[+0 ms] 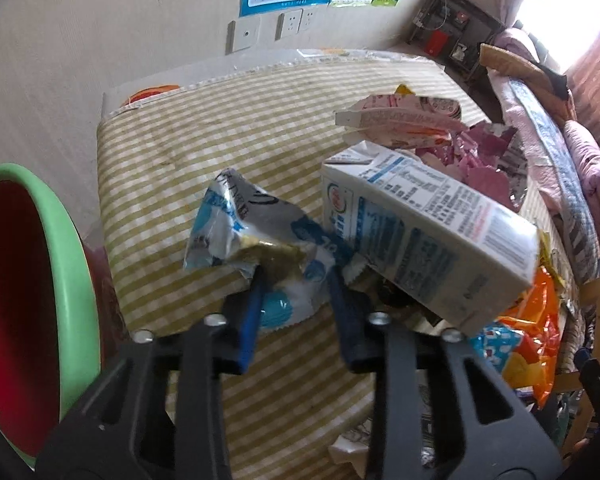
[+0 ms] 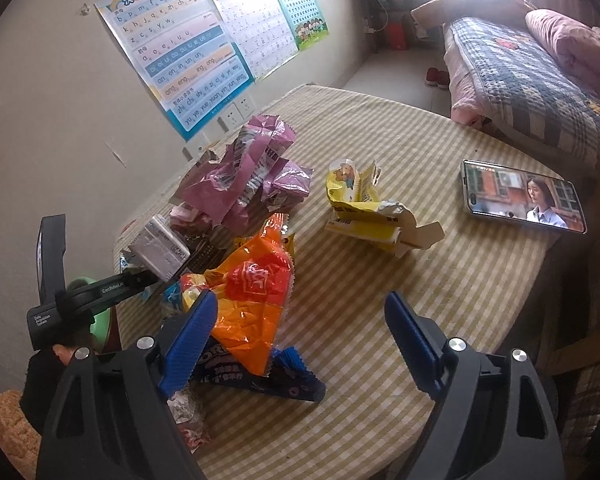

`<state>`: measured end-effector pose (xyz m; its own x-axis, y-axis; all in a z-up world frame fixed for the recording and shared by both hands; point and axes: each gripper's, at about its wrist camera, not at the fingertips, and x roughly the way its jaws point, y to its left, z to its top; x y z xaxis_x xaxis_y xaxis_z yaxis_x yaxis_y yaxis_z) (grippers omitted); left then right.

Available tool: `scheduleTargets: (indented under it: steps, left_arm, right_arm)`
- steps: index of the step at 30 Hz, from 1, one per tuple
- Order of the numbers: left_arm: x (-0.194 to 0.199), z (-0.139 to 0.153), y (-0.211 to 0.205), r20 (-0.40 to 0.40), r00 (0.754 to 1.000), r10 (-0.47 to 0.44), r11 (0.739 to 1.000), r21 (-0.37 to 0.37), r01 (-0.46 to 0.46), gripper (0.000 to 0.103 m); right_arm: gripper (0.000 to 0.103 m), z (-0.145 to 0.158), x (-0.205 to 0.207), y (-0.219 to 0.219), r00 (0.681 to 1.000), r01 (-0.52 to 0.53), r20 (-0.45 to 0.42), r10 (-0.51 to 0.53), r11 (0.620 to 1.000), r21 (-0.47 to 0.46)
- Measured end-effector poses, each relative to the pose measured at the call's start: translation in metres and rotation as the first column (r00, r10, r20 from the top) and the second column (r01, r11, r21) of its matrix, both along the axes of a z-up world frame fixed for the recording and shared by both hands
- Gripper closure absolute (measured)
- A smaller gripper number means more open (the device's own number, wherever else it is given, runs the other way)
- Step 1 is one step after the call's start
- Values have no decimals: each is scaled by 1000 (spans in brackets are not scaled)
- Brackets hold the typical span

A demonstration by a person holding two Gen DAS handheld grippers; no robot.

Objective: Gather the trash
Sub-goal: 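Reach the right gripper to the orange snack bag and close on it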

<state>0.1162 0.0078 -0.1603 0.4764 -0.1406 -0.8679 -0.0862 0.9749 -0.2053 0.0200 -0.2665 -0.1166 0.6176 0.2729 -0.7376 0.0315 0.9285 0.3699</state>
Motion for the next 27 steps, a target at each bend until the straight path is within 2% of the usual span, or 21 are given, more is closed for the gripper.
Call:
scheduleTargets:
  steps: [1, 2, 12, 17, 19, 27]
  left_arm:
    - [-2, 2, 1, 11, 1000, -2, 1000, -7, 2, 87]
    - [-2, 4, 1, 16, 1000, -3, 1000, -8, 3, 103]
    - [-31, 30, 11, 105, 994, 9, 999, -40, -4, 103]
    - [-45, 47, 7, 152, 988, -10, 999, -32, 15, 103]
    - [-50, 52, 6, 167, 986, -13, 999, -28, 17, 103]
    - [-58, 56, 1, 176, 984, -25, 999, -22, 29, 103]
  right_arm:
    - [22, 0, 0, 0, 1000, -3, 0, 3, 1000, 3]
    - [23, -1, 0, 0, 1000, -4, -1, 4, 1000, 4]
    - [23, -9, 5, -11, 999, 21, -42, -19, 999, 49]
    - [35, -13, 9, -13, 998, 12, -57, -8, 997, 71]
    - [36, -14, 13, -16, 998, 18, -67, -12, 996, 83]
    - [35, -14, 32, -18, 996, 0, -89, 12, 991, 132]
